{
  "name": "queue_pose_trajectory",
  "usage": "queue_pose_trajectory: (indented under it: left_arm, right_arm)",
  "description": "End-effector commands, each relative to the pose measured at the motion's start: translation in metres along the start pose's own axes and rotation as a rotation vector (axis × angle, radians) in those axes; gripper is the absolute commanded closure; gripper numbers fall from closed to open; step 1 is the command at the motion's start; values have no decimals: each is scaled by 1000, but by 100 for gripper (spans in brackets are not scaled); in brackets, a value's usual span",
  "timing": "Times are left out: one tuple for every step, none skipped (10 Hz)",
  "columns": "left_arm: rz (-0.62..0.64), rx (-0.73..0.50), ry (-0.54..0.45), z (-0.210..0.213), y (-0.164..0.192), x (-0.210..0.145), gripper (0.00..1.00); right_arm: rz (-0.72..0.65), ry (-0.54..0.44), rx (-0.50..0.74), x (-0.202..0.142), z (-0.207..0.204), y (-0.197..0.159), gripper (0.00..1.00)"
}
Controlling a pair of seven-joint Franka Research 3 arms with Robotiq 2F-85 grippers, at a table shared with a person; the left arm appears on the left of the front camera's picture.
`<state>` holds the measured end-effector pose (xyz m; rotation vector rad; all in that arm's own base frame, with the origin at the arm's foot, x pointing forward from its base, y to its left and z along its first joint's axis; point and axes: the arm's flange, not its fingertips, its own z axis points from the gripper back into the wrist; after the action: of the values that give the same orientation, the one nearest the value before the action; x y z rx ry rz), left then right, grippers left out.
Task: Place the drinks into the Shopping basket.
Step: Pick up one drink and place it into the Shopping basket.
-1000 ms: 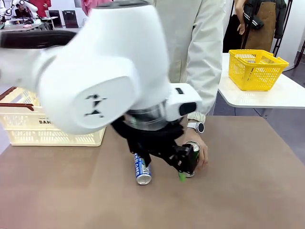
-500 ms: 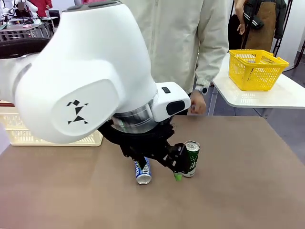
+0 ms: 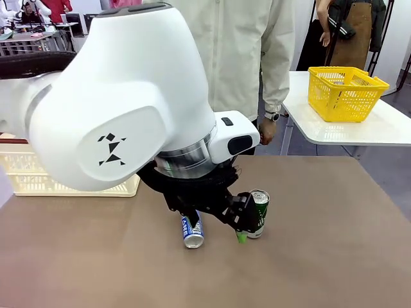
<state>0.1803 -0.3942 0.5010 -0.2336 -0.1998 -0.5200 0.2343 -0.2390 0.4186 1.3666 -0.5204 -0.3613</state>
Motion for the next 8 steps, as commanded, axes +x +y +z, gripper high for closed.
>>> queue_pose_trajectory:
  left_arm:
    - [-18, 19, 16, 3, 4, 17, 0]
    - [-34, 35, 42, 2, 5, 37, 0]
    - [-52, 57, 61, -1, 6, 61, 0]
    - [-66, 71, 61, -5, 7, 88, 0]
    - [-75, 78, 57, -10, 6, 109, 0]
    - [-48, 91, 61, -18, 5, 129, 0]
    - [1, 108, 35, -25, 4, 144, 0]
    - [63, 140, 15, -37, 3, 165, 0]
  right_arm:
    - [21, 7, 6, -1, 2, 0, 0]
    - [21, 7, 6, -1, 2, 0, 0]
    - [21, 7, 6, -1, 2, 0, 0]
    - [21, 7, 6, -1, 2, 0, 0]
    - [21, 7, 6, -1, 2, 0, 0]
    - [21, 7, 6, -1, 2, 0, 0]
    - [21, 7, 6, -1, 2, 0, 0]
    - [21, 7, 6, -1, 2, 0, 0]
